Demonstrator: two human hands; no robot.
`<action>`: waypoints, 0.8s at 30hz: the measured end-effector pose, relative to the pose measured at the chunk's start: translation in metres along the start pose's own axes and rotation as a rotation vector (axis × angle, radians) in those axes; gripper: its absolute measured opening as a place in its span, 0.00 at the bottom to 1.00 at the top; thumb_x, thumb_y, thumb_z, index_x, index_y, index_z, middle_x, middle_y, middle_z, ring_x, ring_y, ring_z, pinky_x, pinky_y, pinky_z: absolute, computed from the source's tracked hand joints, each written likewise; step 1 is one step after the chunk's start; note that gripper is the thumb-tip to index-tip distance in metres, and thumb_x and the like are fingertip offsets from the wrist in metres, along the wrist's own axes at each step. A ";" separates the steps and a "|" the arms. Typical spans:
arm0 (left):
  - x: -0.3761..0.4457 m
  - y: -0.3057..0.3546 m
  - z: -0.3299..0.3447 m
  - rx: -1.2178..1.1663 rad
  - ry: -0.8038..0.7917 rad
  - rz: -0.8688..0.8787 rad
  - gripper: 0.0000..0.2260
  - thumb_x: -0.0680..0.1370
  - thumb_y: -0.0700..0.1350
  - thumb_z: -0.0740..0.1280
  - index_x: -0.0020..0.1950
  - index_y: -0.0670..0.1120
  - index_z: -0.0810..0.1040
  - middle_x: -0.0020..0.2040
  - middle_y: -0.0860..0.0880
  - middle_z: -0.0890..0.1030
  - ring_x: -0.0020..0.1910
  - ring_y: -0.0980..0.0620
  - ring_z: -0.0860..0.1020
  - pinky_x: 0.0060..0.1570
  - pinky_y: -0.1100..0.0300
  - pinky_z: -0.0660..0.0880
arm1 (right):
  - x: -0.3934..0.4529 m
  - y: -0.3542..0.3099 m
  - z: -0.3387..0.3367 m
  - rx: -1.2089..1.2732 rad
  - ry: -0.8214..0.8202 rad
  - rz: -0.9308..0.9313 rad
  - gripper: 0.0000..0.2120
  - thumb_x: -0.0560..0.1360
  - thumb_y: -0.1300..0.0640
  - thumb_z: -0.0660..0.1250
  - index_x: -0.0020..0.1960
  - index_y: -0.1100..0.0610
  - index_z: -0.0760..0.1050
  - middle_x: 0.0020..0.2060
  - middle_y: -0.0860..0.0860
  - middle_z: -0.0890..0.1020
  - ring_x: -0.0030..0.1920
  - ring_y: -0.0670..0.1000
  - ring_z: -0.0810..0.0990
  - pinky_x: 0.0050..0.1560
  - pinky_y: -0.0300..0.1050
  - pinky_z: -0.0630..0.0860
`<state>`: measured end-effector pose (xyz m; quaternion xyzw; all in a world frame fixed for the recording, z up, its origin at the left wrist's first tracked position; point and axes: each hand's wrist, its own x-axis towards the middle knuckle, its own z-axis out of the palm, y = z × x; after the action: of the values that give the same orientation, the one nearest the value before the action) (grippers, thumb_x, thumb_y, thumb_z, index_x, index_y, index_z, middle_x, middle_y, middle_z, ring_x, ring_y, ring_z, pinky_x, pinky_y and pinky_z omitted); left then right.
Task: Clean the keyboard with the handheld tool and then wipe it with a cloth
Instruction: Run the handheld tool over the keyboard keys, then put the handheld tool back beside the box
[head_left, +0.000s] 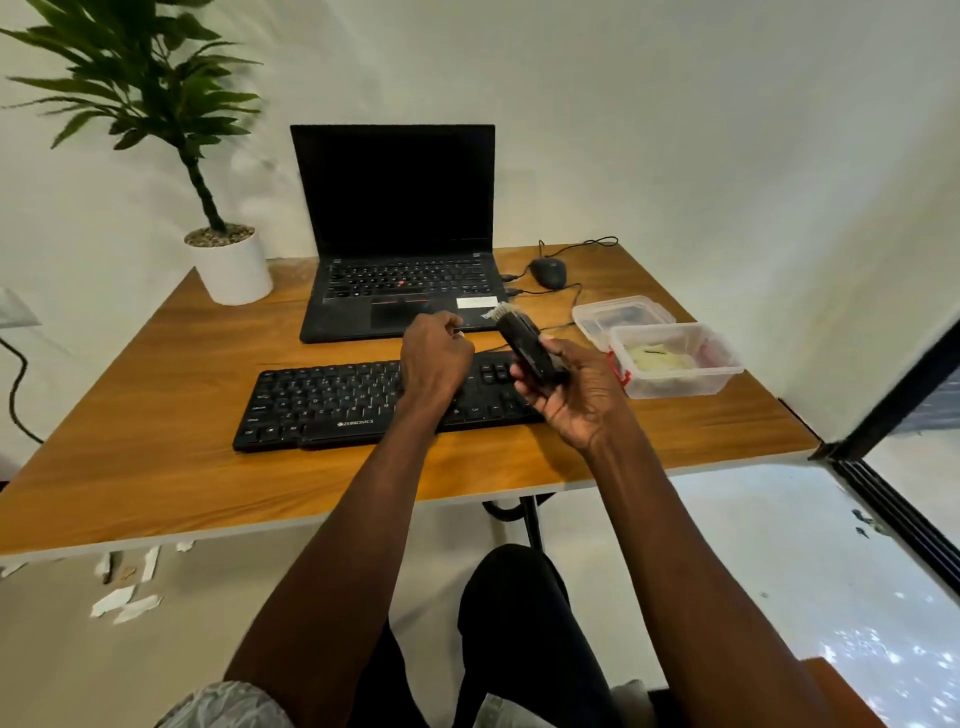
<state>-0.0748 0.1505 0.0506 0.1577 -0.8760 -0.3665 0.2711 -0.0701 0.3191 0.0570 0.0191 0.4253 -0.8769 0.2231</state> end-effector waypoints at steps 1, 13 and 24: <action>-0.001 0.001 0.002 0.003 -0.007 0.009 0.13 0.76 0.36 0.66 0.60 0.42 0.80 0.57 0.45 0.81 0.53 0.51 0.79 0.48 0.64 0.71 | 0.000 -0.001 0.000 -0.021 -0.017 0.001 0.10 0.75 0.63 0.65 0.55 0.67 0.75 0.47 0.63 0.81 0.44 0.58 0.82 0.47 0.48 0.79; -0.002 0.004 0.018 0.042 -0.068 0.050 0.12 0.78 0.37 0.65 0.61 0.43 0.80 0.58 0.45 0.81 0.54 0.51 0.79 0.46 0.64 0.70 | 0.006 -0.004 0.008 -0.236 -0.042 -0.017 0.11 0.78 0.54 0.63 0.55 0.61 0.73 0.38 0.60 0.80 0.35 0.58 0.80 0.36 0.49 0.79; 0.001 0.006 0.029 0.051 -0.083 0.064 0.12 0.77 0.38 0.66 0.59 0.44 0.81 0.57 0.47 0.82 0.51 0.53 0.79 0.45 0.63 0.71 | 0.014 0.000 -0.001 -0.386 0.050 -0.166 0.15 0.78 0.52 0.64 0.54 0.64 0.77 0.37 0.60 0.81 0.31 0.55 0.78 0.29 0.44 0.74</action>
<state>-0.0935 0.1700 0.0384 0.1213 -0.9001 -0.3412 0.2421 -0.0833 0.3150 0.0530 -0.0374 0.5909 -0.7938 0.1388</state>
